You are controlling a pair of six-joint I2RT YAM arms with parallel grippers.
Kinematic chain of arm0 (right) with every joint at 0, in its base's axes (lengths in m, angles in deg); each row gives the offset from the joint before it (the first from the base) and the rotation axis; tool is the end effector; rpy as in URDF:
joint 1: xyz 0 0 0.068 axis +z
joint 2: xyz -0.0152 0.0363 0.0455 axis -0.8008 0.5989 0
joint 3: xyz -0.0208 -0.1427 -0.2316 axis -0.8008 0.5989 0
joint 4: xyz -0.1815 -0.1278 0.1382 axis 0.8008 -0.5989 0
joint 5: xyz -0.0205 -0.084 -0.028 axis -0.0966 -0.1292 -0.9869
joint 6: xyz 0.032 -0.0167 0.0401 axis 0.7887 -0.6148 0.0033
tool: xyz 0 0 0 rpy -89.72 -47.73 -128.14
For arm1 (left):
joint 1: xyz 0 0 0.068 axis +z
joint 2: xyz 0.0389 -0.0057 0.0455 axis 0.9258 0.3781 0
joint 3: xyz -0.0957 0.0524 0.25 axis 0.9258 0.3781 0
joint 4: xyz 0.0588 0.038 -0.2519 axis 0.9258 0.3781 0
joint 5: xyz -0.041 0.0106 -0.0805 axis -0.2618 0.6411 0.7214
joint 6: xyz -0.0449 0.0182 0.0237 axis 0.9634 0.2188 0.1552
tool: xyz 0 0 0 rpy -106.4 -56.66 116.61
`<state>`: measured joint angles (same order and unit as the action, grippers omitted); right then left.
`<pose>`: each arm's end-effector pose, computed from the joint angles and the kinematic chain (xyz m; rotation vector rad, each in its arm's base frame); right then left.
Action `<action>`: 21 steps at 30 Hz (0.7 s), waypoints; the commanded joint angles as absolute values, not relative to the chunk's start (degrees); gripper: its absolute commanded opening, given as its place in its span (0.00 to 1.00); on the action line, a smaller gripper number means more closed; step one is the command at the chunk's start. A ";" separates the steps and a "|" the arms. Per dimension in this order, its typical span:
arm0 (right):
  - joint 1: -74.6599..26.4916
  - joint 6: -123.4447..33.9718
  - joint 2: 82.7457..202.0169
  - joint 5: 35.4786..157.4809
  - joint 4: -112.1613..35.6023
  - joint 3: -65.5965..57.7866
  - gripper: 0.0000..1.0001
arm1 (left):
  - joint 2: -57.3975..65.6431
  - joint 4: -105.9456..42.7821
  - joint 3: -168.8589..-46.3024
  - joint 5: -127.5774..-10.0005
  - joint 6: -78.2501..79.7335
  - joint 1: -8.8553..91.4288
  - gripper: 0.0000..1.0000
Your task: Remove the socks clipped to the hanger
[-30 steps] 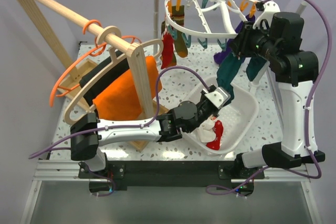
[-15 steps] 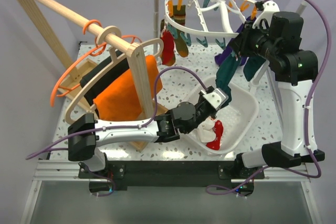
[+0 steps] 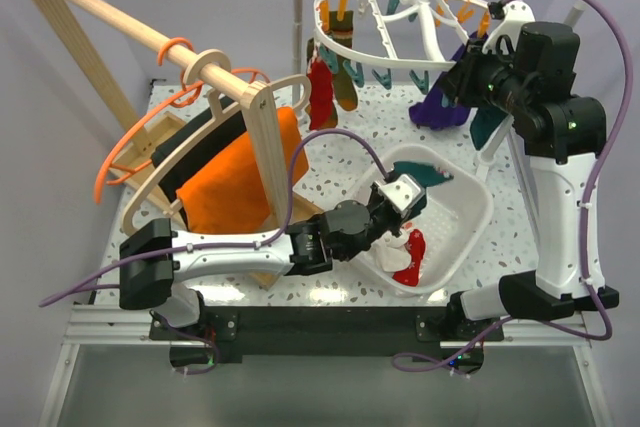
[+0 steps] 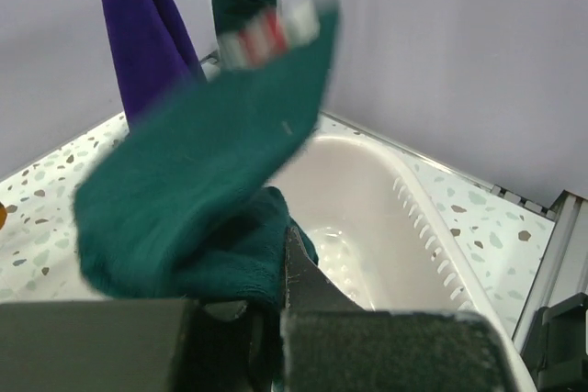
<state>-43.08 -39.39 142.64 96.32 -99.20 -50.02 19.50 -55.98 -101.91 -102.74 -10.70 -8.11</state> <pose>0.2254 0.0450 0.5396 -0.0529 1.9544 0.3842 0.1069 -0.3625 0.3355 0.6560 1.4364 -0.7076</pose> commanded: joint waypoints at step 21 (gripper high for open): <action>-43.02 -38.28 141.19 100.44 -97.54 -51.14 0.25 | 17.58 -45.91 -103.71 -95.25 -7.50 -8.33 0.45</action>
<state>-43.10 -38.49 142.47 99.12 -98.48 -49.76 19.91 -47.06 -102.61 -99.81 -8.51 -8.11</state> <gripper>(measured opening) 0.284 0.376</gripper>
